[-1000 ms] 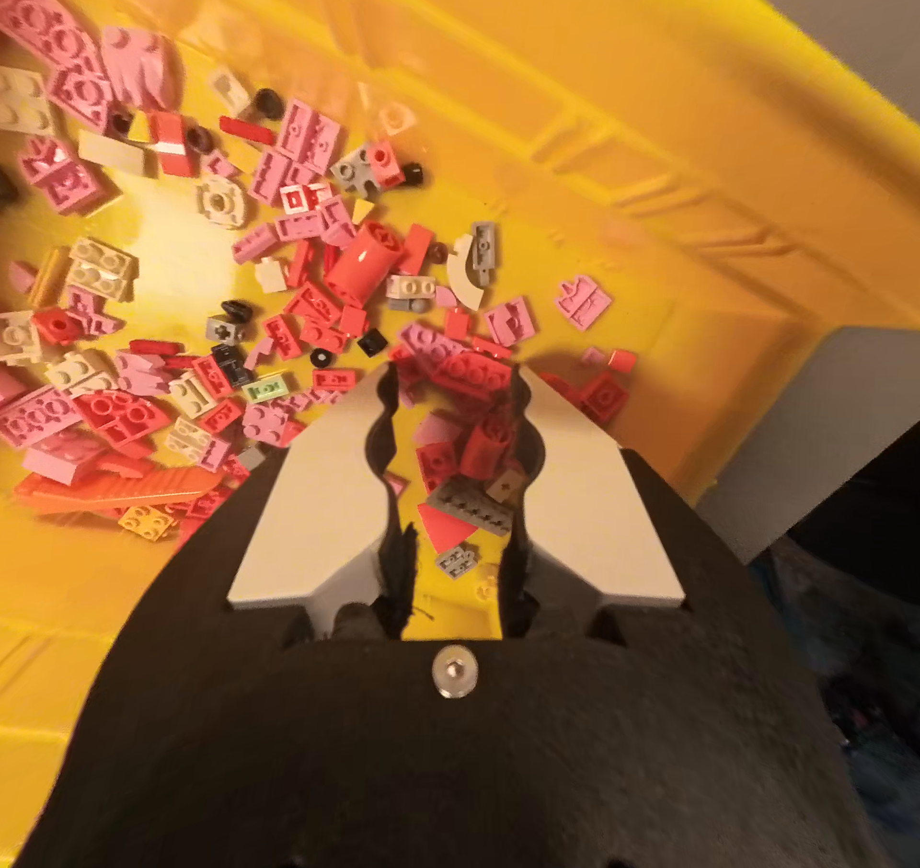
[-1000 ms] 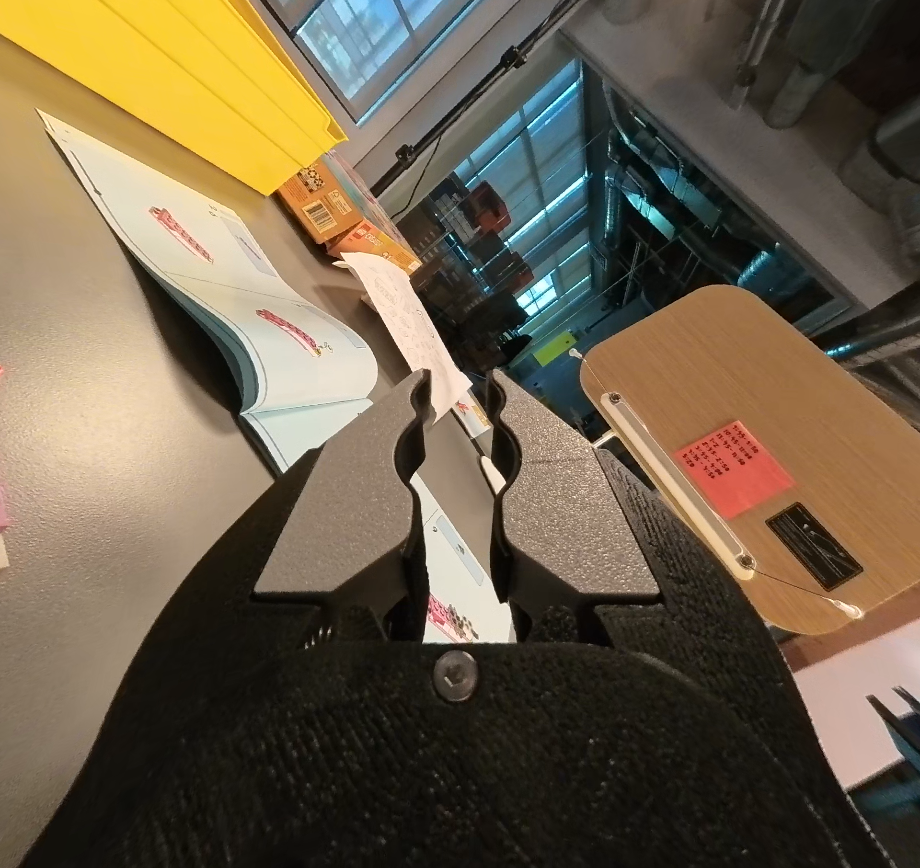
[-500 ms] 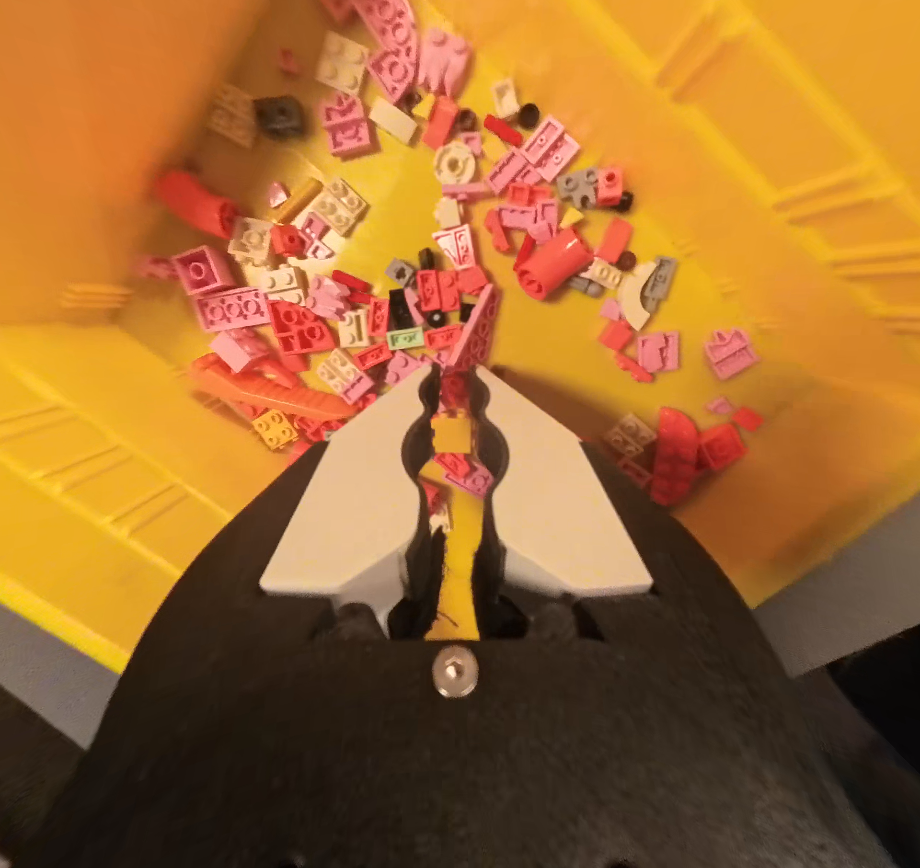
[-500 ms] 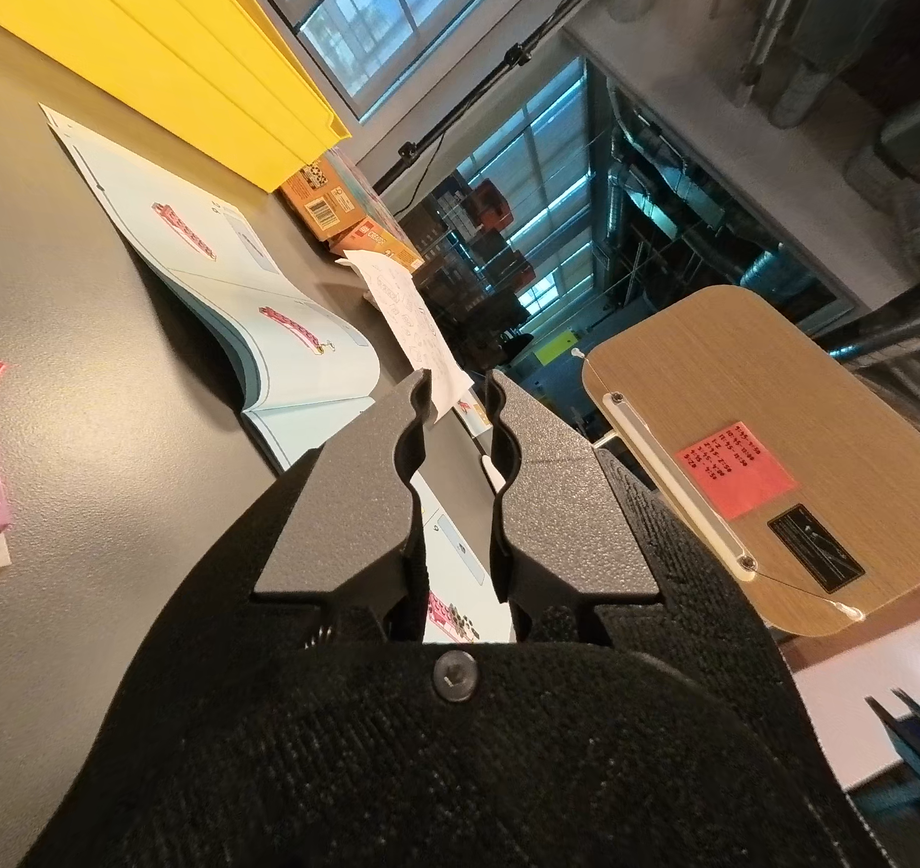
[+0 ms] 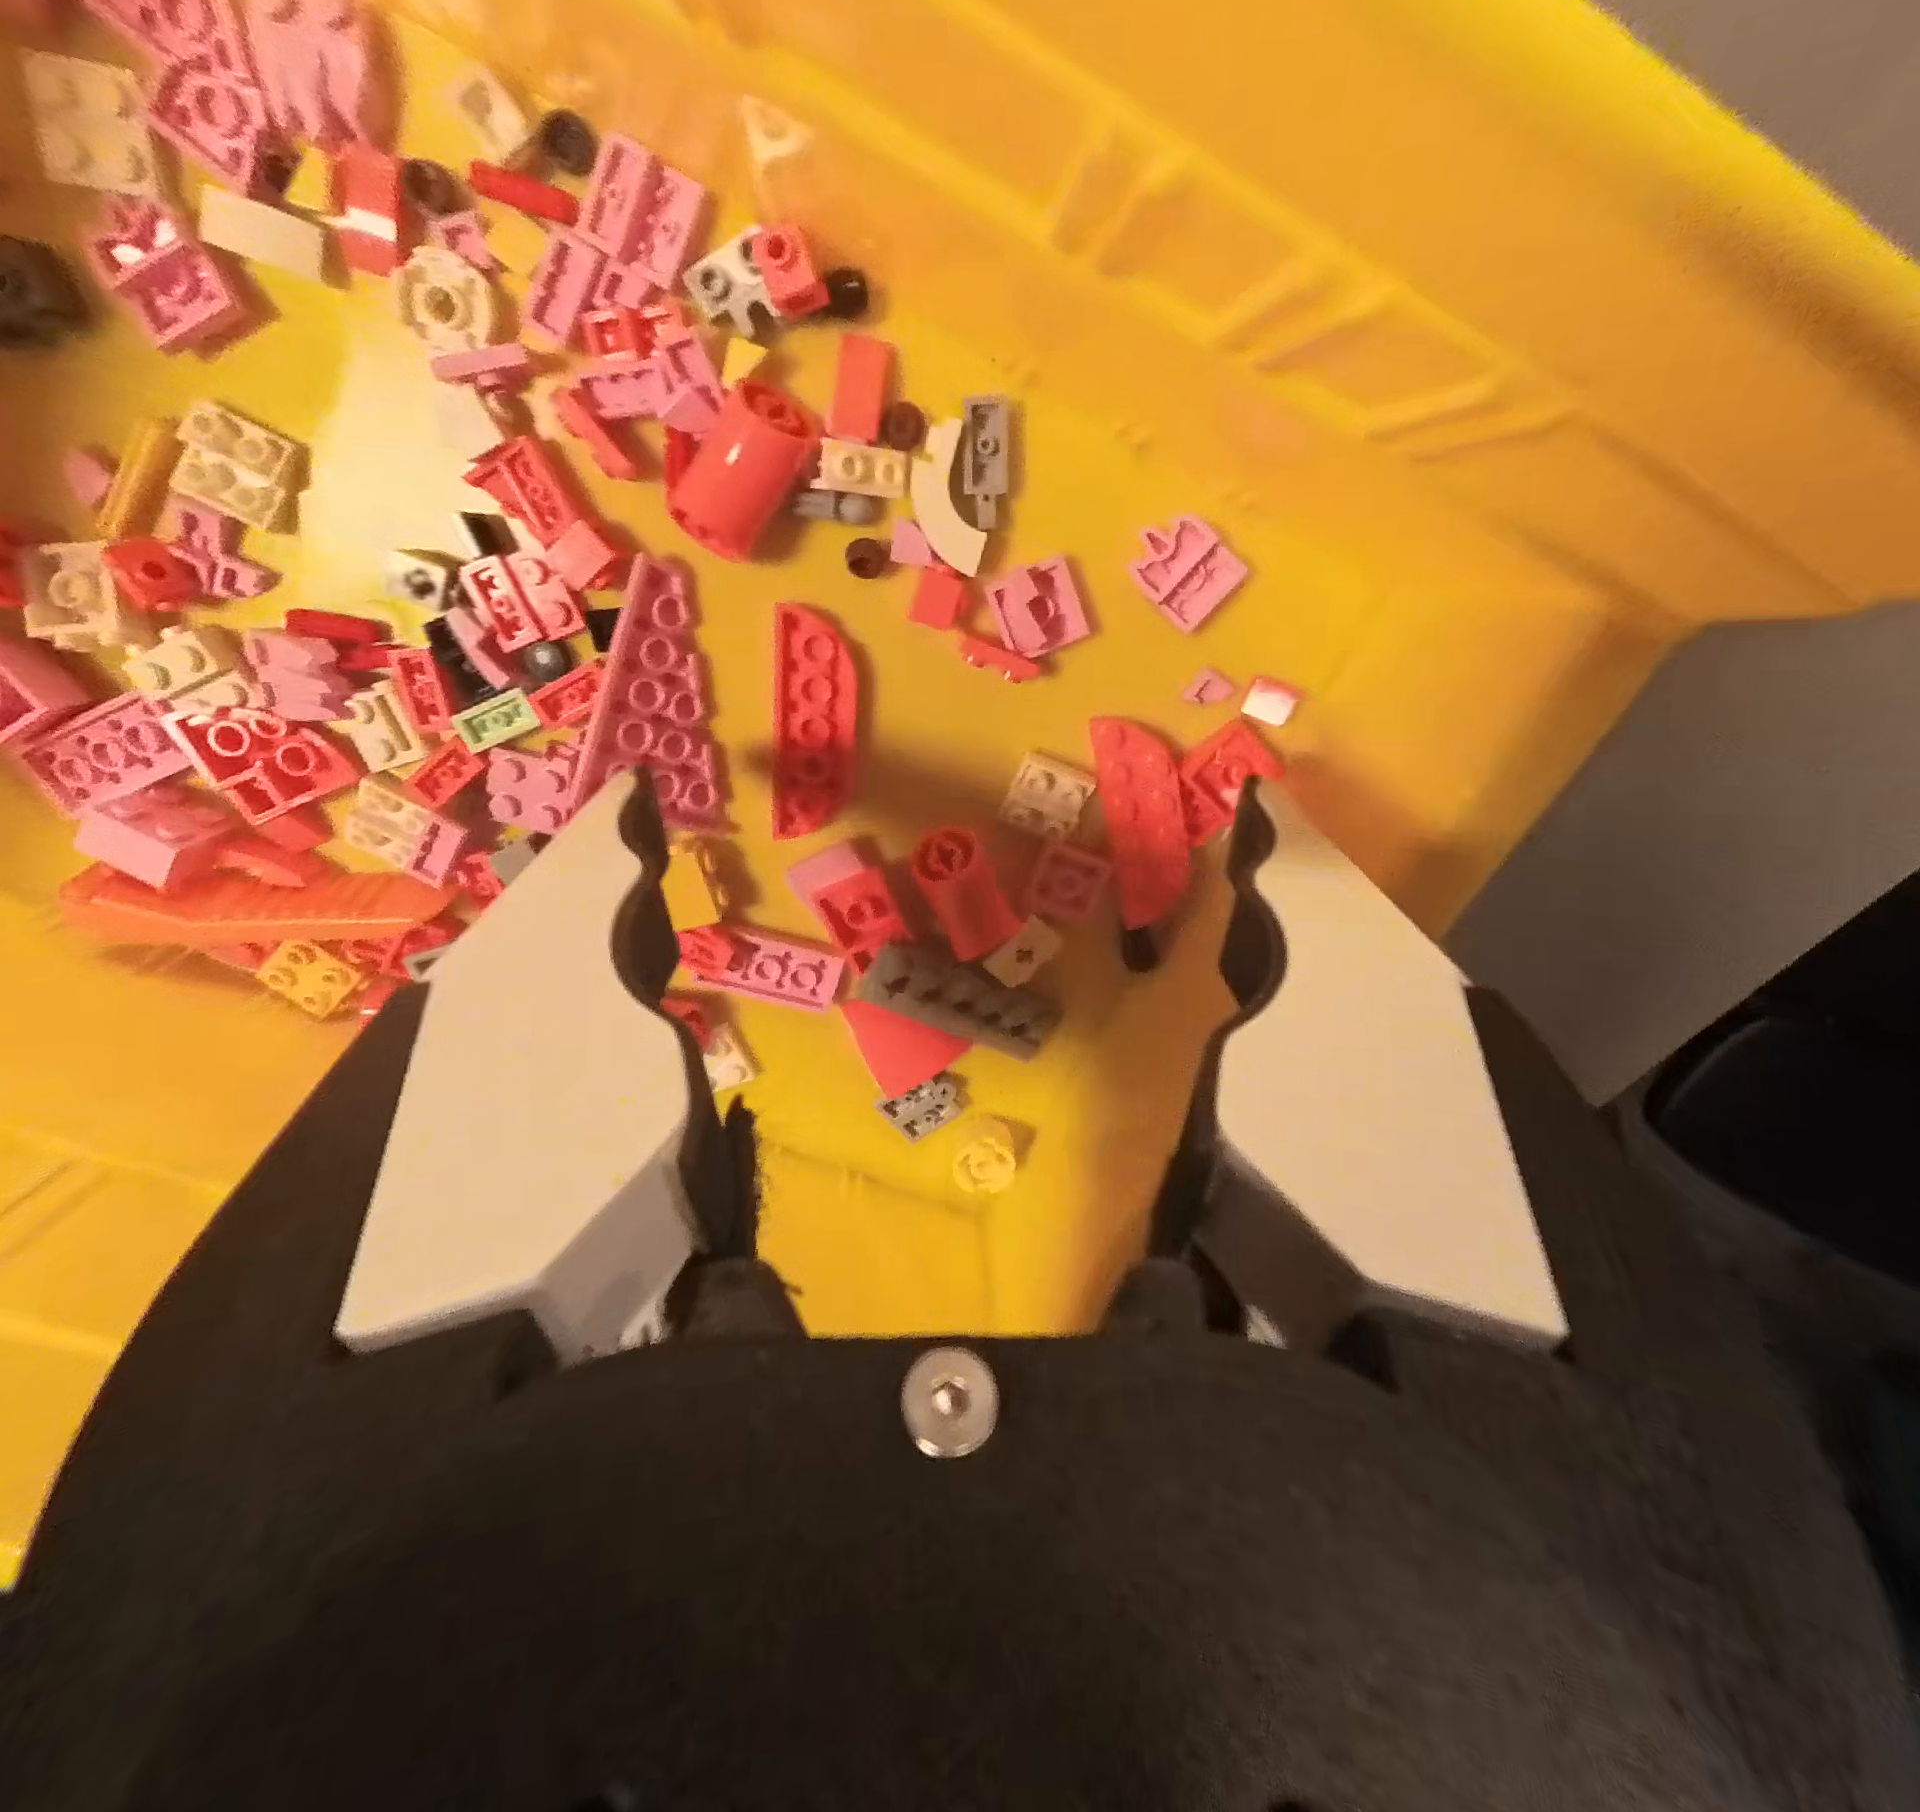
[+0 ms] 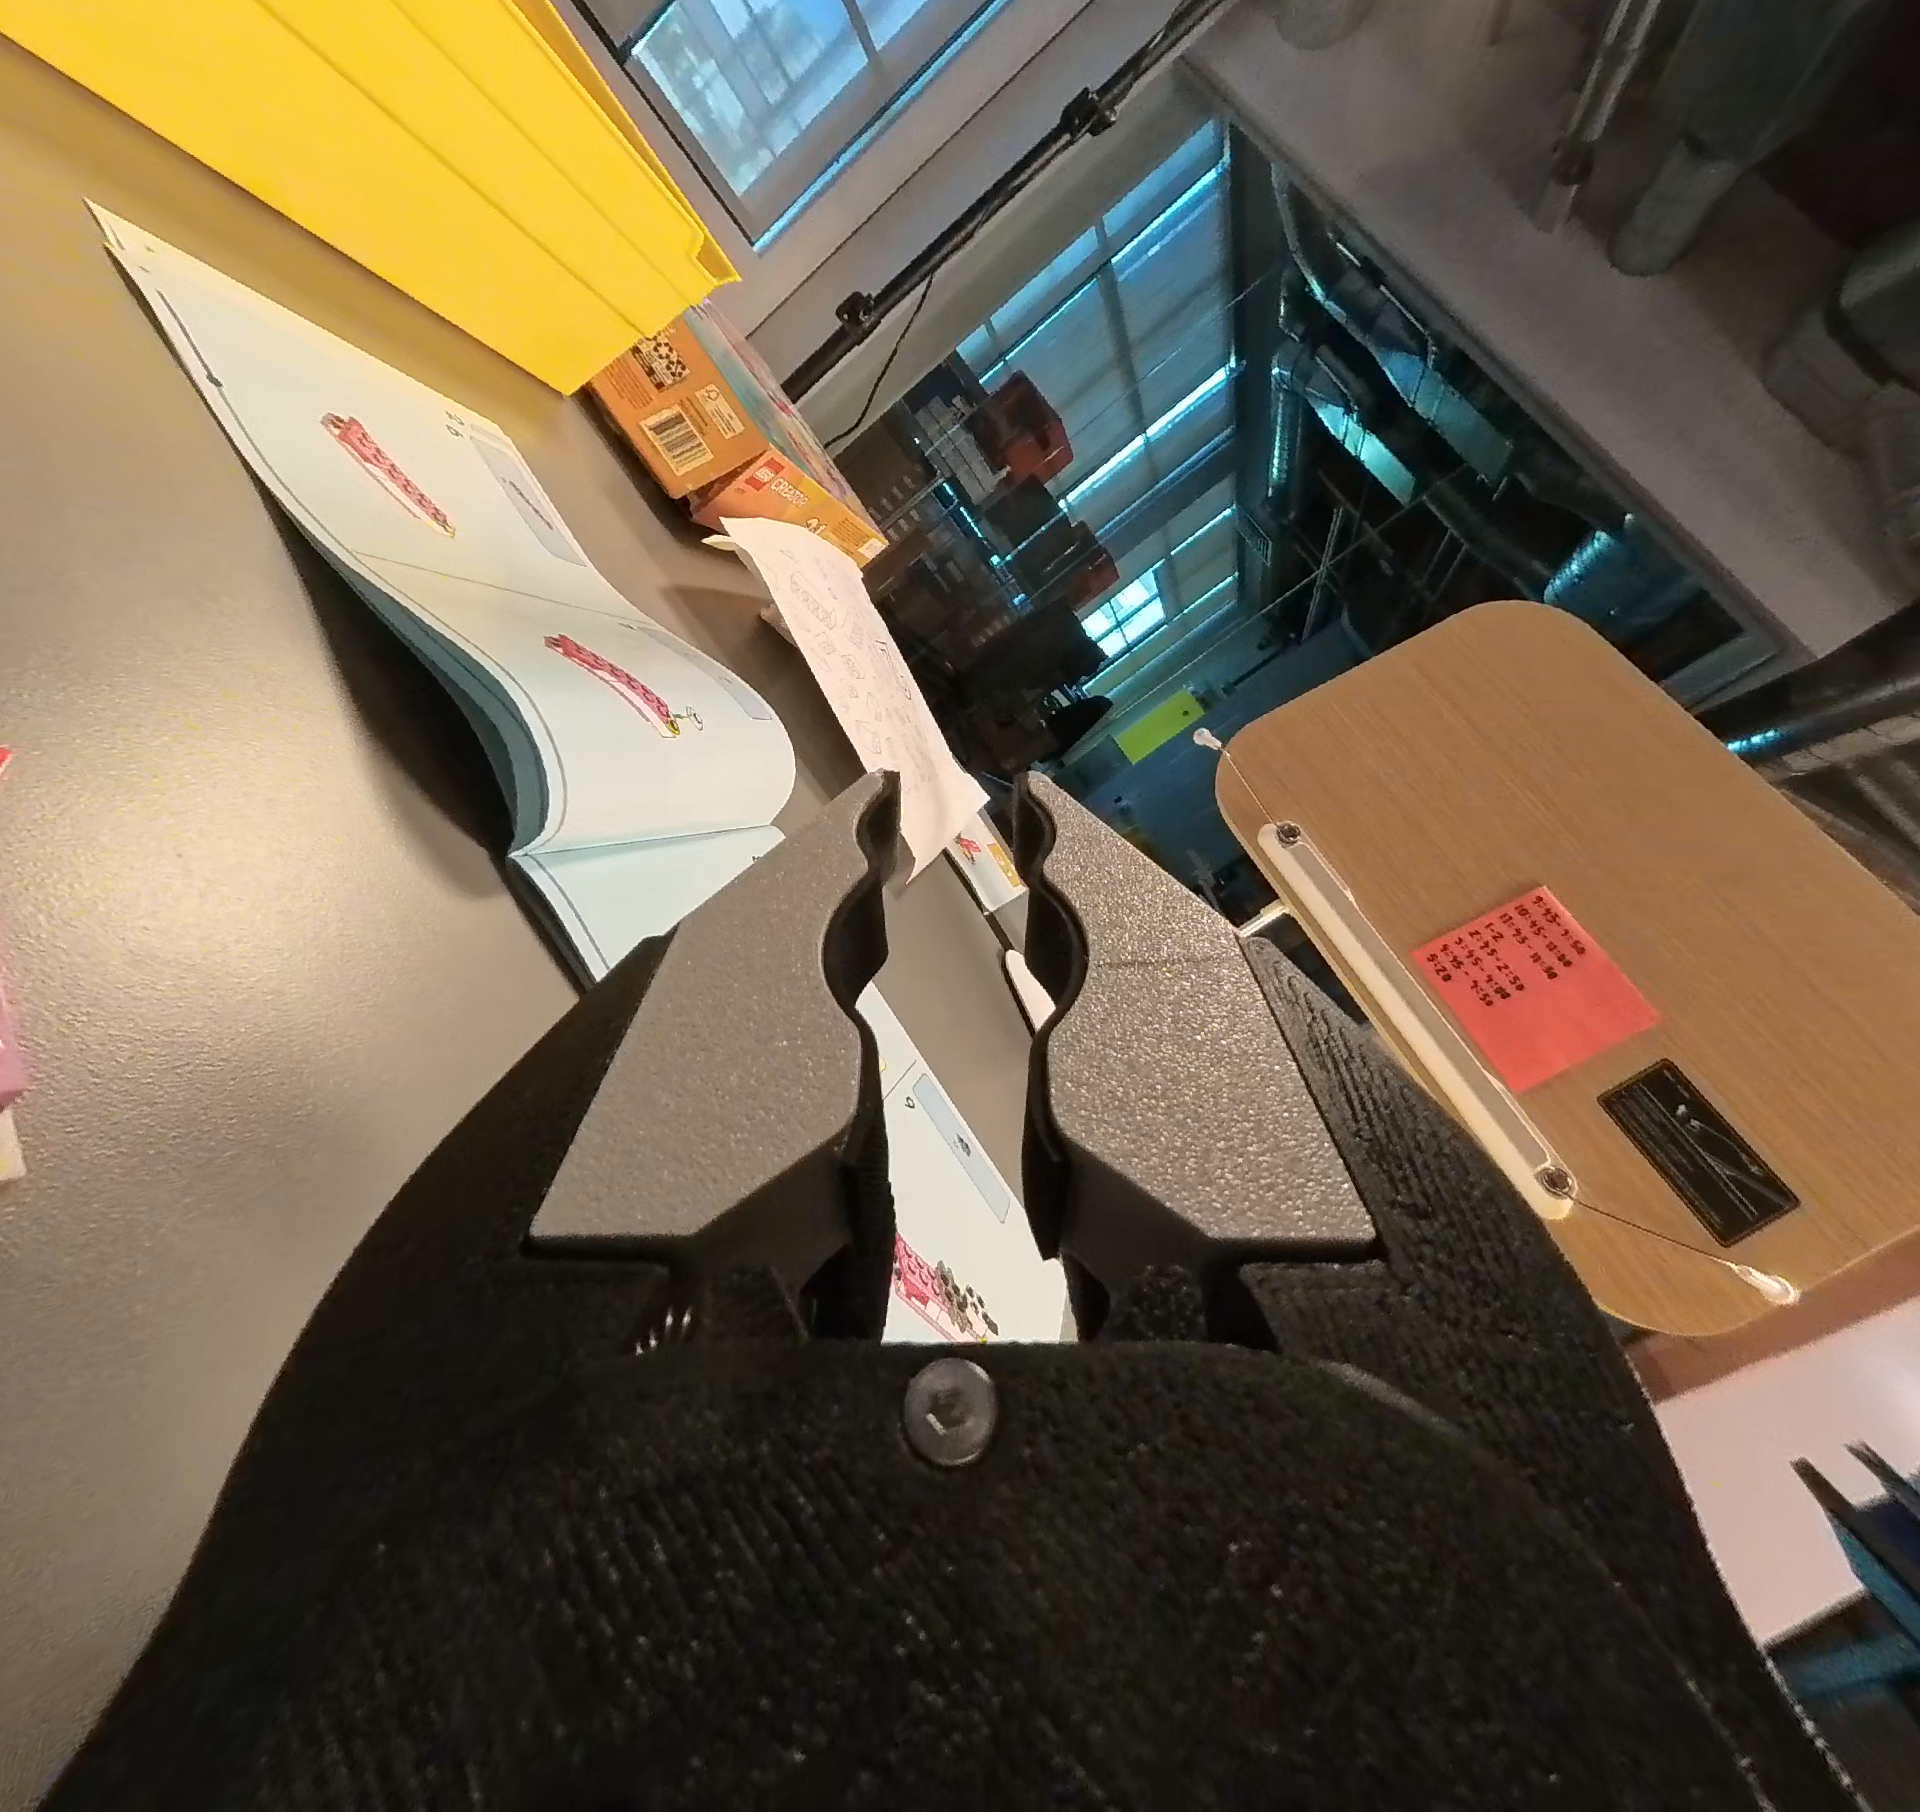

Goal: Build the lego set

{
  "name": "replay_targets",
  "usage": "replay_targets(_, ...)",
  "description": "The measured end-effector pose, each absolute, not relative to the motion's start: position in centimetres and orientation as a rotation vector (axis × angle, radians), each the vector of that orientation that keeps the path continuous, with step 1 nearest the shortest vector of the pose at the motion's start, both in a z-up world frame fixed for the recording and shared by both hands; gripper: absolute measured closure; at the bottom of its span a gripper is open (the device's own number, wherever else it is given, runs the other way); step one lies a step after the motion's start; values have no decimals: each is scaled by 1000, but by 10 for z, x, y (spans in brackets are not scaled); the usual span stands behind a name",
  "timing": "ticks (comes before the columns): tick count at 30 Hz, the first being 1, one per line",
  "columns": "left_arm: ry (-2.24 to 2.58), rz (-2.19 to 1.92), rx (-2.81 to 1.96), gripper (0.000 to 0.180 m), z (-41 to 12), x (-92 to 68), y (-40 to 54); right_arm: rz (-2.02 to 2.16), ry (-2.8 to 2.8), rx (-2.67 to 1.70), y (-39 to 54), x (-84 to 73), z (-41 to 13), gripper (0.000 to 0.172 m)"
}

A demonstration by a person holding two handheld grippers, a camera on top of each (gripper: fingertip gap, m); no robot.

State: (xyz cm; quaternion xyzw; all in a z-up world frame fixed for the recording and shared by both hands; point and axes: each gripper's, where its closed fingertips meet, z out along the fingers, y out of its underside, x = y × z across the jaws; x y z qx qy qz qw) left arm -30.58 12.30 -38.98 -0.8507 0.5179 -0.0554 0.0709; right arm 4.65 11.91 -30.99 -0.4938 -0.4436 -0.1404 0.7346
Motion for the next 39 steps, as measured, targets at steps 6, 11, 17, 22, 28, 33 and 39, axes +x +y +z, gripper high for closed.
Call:
replay_targets(6, 1633, -16, -2570, 65, -405, -305, 123, -312, -979, -1083, 119, 46, -310, 152)
replay_targets(11, 1610, 202, -2524, 65, -400, -313, 141, -314, -984, -1080, 119, 45, -311, 152)
replay_targets(17, 1123, 483, -2478, 96, -369, -351, 197, -313, -988, -1075, 119, 44, -311, 152)
replay_targets(22, 826, 271, -2489, 112, -338, -369, 228, -315, -995, -1072, 119, 43, -311, 152)
replay_targets(28, 908, 140, -2715, 180, -358, -384, 228, -335, -972, -1053, 118, 45, -306, 145)
replay_targets(33, 972, 283, -2732, 180, -374, -389, 244, -341, -986, -1056, 119, 43, -308, 146)
replay_targets(39, 1030, 404, -2828, 180, -394, -394, 245, -342, -987, -1055, 119, 43, -308, 146)
